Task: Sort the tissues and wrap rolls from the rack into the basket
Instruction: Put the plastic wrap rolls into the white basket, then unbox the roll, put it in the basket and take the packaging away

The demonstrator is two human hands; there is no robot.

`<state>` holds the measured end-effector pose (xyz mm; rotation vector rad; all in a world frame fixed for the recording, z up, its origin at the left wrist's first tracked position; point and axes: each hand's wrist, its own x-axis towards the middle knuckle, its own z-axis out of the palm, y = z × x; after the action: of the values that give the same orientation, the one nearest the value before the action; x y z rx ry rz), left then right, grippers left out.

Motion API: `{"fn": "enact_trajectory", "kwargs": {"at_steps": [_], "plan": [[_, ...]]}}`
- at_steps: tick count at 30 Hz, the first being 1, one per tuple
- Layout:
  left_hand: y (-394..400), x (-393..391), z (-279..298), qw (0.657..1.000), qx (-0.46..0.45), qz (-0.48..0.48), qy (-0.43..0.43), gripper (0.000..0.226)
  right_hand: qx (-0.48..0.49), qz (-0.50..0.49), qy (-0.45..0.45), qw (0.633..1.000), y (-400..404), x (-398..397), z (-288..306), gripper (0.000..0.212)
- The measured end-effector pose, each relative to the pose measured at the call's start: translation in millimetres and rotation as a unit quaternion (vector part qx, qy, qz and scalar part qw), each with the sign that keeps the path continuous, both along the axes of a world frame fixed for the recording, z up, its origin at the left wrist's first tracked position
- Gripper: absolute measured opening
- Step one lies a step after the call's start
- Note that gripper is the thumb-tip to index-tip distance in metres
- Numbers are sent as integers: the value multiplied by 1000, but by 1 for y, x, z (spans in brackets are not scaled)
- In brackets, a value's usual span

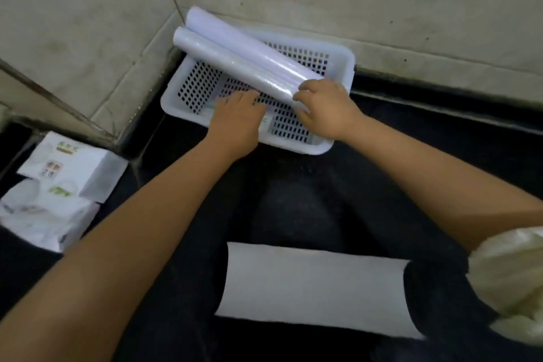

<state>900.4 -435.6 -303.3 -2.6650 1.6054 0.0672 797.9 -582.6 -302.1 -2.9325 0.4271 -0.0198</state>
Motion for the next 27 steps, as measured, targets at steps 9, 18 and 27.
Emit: {"fn": "enact_trajectory", "kwargs": {"at_steps": [9,18,27], "plan": [[103,-116,-1,986,-147,-29,77,31,80,-29,-110,990,71,-157,3,22],[152,-195,-29,992,9,-25,123,43,92,-208,-4,974,122,-288,-25,28],[33,-340,-1,977,22,-195,89,38,55,-399,10,915,106,-447,16,34]]}}
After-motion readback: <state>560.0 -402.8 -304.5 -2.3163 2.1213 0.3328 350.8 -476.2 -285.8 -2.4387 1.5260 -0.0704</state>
